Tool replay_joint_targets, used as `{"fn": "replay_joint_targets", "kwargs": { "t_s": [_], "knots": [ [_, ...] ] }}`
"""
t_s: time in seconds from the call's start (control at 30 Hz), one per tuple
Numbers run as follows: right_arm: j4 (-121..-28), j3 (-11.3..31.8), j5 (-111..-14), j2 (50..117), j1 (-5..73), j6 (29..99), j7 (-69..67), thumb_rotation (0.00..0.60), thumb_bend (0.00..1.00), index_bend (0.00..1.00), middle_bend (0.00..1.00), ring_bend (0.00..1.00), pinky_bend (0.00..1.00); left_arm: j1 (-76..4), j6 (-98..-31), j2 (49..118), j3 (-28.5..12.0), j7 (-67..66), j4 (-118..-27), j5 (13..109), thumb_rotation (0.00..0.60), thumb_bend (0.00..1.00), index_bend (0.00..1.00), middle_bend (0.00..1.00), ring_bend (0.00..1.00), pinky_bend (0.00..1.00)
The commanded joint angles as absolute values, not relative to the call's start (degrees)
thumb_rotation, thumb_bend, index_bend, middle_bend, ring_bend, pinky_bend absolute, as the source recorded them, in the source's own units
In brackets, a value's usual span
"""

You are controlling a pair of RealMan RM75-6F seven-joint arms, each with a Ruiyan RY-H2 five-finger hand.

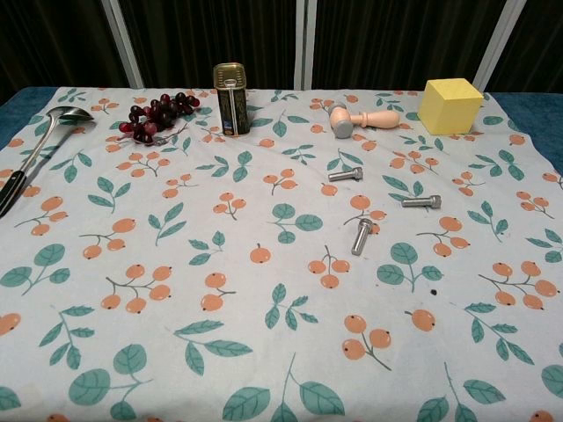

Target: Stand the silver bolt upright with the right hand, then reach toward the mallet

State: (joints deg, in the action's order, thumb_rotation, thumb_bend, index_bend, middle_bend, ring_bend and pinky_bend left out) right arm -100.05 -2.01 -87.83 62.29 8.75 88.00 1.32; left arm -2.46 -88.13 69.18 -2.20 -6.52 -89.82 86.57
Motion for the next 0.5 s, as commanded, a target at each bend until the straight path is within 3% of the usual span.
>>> {"fn": "replay_joint_targets", "kwargs": {
  "t_s": [0.03, 0.3, 0.5],
  "knots": [
    [-99.85, -1.48, -88.07, 62.44, 8.85, 87.43, 1.19, 0.6, 0.26, 0.12, 0.12, 0.0, 0.0, -2.55, -88.04, 69.16, -2.19, -6.83, -89.88, 86.59, 0.6, 0.0, 0.16, 0.08, 0.0, 0.0],
    [-99.62, -0.61, -90.34, 62.16, 9.5, 86.38, 1.27, 0.6, 0.26, 0.12, 0.12, 0.0, 0.0, -2.46, -88.5, 69.06, -2.35, -7.38, -90.44, 86.54, 0.6, 0.0, 0.16, 0.08, 0.0, 0.0],
    [-98.96, 1.15, -93.45, 62.4, 15.7, 78.6, 2.18, 0.6, 0.23, 0.14, 0.15, 0.0, 0.0, -2.34, -88.8, 69.04, -2.21, -7.8, -90.76, 86.76, 0.6, 0.0, 0.16, 0.08, 0.0, 0.0]
  ]
}}
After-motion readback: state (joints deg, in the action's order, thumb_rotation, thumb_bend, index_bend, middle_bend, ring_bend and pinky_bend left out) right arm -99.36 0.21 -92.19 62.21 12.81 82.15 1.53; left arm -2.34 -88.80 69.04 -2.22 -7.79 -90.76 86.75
